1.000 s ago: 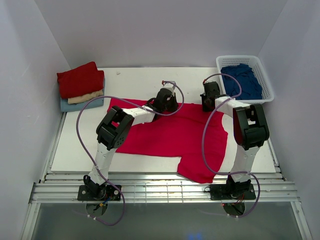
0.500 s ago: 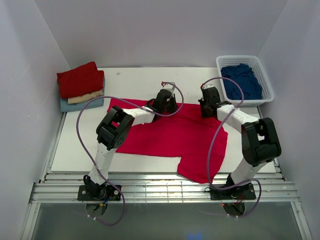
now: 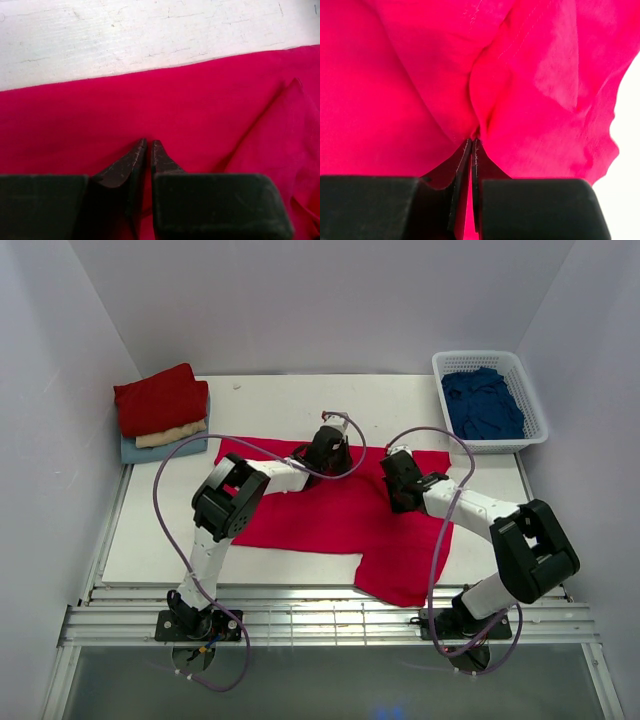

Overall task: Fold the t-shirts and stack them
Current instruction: Fold the tshirt

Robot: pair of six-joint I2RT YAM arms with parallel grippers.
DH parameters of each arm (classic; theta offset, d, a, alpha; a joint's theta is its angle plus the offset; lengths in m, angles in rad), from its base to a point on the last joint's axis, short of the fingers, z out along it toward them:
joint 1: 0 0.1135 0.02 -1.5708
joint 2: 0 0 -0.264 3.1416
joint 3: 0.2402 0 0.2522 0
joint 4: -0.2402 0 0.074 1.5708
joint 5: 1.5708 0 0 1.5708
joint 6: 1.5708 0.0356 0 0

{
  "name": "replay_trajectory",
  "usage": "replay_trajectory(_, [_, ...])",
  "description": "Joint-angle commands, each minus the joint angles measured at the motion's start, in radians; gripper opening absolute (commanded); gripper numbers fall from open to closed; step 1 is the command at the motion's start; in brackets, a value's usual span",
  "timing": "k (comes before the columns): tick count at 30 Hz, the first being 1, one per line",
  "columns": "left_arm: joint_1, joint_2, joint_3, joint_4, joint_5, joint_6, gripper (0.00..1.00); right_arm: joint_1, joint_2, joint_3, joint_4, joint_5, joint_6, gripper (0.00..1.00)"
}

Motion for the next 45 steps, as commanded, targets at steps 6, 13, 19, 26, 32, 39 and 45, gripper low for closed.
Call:
replay_trajectory(6, [-0.032, -0.125, -0.053, 0.009, -0.03, 0.003, 0.19, 0.121, -0.142, -0.046, -0.149, 0.133, 0.163, 0.08])
replay_trajectory(13, [-0.066, -0.144, -0.067, 0.009, -0.055, 0.008, 0.19, 0.199, -0.234, -0.081, -0.219, 0.174, 0.238, 0.12])
replay_trajectory(19, [-0.092, -0.126, -0.041, 0.009, -0.06, 0.008, 0.19, 0.198, -0.242, -0.022, -0.18, 0.291, 0.215, 0.19])
replay_trajectory(26, [-0.109, -0.092, -0.001, 0.007, -0.063, 0.002, 0.18, 0.129, -0.097, 0.04, -0.053, 0.342, 0.16, 0.21])
replay_trajectory(32, [-0.115, -0.093, 0.012, 0.007, -0.056, -0.005, 0.18, 0.054, 0.018, 0.038, 0.062, 0.288, 0.105, 0.2])
replay_trajectory(39, [-0.127, -0.119, 0.003, 0.007, -0.052, -0.011, 0.18, 0.008, 0.046, 0.025, 0.171, 0.222, 0.064, 0.2])
replay_trajectory(45, [-0.128, -0.126, -0.014, 0.007, -0.07, -0.009, 0.18, -0.001, 0.058, 0.037, 0.225, 0.179, 0.045, 0.21])
